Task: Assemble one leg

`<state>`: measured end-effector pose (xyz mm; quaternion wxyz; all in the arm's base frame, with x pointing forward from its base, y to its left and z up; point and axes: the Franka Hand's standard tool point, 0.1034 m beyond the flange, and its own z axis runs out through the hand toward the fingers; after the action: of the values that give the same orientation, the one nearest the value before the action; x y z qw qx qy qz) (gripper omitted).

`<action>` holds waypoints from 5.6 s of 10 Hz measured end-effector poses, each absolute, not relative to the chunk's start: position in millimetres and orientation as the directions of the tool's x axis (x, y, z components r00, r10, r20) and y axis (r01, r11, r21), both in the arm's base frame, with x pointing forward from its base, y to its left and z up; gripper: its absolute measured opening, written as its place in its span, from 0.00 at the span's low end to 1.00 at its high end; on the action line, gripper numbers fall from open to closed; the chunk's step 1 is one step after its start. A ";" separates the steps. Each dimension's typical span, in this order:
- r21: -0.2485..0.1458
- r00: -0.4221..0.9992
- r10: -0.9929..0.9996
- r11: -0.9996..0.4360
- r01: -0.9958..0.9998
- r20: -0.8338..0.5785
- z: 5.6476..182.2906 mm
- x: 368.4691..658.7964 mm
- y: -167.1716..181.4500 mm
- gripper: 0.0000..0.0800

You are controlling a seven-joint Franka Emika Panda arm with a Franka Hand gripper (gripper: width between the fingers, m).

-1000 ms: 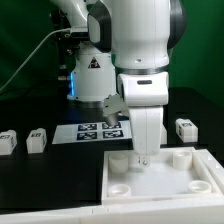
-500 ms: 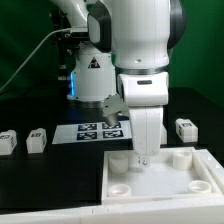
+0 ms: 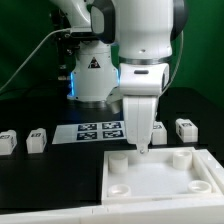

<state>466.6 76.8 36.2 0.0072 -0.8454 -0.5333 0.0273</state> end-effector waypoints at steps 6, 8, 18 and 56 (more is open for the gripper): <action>-0.045 0.961 0.270 -0.963 0.267 -0.069 40.3 428.6 167.1 0.81; -0.048 0.995 0.056 -0.997 0.052 -0.084 43.2 429.8 186.6 0.81; 0.054 0.729 0.002 -0.997 0.053 -0.685 48.9 413.0 183.6 0.81; 0.042 0.858 0.060 -0.995 0.094 -0.510 103.8 437.0 178.0 0.37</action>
Offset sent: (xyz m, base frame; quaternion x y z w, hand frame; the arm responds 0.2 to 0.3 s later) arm -0.0230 0.0536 0.0110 0.0107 0.0060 0.3510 0.9363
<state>437.0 178.0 103.8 -0.0325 -0.9633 -0.0399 0.2634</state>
